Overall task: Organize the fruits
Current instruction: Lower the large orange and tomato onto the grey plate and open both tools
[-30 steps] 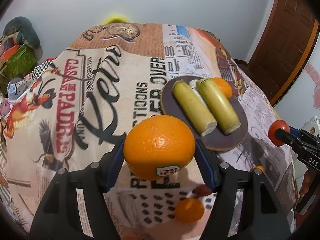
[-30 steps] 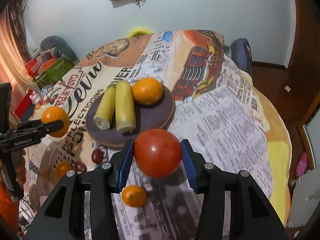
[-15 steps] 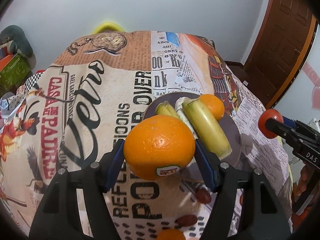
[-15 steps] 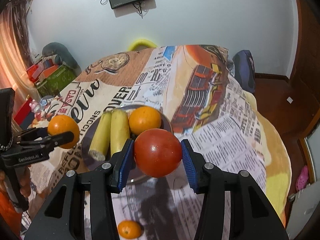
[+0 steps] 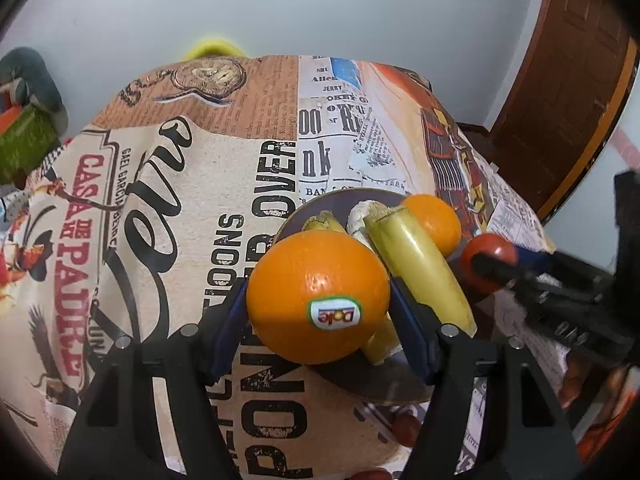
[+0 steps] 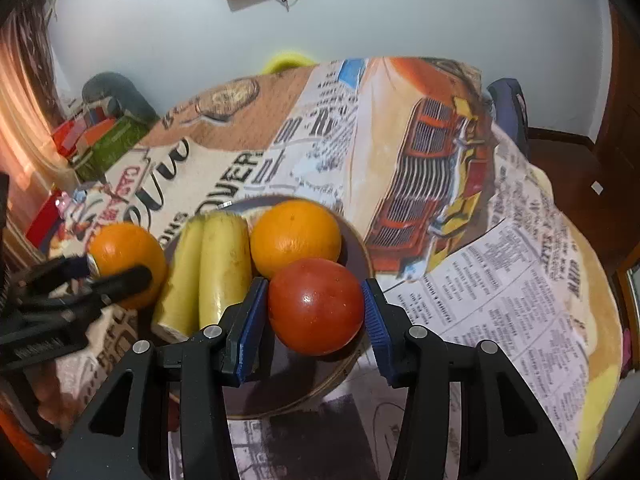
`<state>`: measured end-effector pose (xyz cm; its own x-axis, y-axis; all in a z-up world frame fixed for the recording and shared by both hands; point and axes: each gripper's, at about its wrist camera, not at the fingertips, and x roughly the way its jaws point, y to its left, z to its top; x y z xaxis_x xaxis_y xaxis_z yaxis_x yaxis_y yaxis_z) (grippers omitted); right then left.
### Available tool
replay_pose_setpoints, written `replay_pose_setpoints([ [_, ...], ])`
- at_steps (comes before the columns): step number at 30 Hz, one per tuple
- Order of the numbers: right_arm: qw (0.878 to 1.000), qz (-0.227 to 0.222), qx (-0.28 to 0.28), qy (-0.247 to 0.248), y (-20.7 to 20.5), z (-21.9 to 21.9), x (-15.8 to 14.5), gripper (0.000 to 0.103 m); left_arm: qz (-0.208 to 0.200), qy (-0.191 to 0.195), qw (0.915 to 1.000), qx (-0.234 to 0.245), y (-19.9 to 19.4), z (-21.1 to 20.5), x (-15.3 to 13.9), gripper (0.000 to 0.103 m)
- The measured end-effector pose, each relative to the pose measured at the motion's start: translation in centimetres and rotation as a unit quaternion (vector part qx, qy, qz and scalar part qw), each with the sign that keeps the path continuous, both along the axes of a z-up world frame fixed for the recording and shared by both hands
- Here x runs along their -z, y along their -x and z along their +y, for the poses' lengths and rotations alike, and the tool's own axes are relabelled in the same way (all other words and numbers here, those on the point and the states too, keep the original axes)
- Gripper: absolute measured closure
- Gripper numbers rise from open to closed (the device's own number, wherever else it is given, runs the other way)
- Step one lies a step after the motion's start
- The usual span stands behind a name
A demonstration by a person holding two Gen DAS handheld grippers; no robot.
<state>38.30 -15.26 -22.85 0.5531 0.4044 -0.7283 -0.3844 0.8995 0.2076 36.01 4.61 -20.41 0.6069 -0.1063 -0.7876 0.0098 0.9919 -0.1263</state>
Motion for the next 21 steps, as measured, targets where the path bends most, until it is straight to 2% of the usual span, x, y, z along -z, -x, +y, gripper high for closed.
replay_pose_setpoints([
  [6,1.000,0.010,-0.005,0.010,-0.2,0.4,1.0,0.059,-0.003,-0.032,0.9995,-0.004,-0.5,-0.5,0.6,0.034],
  [15,1.000,0.008,-0.011,0.021,-0.3,0.7,1.1,0.057,0.003,-0.043,0.9991,0.001,-0.1,-0.5,1.2,0.034],
  [18,1.000,0.003,-0.008,0.021,-0.1,0.6,0.7,0.048,0.005,-0.040,0.9992,0.007,0.2,-0.6,1.0,0.031],
  [21,1.000,-0.006,-0.004,0.025,0.1,0.6,0.2,0.047,0.006,-0.035,0.9993,0.007,0.5,-0.6,0.7,0.029],
])
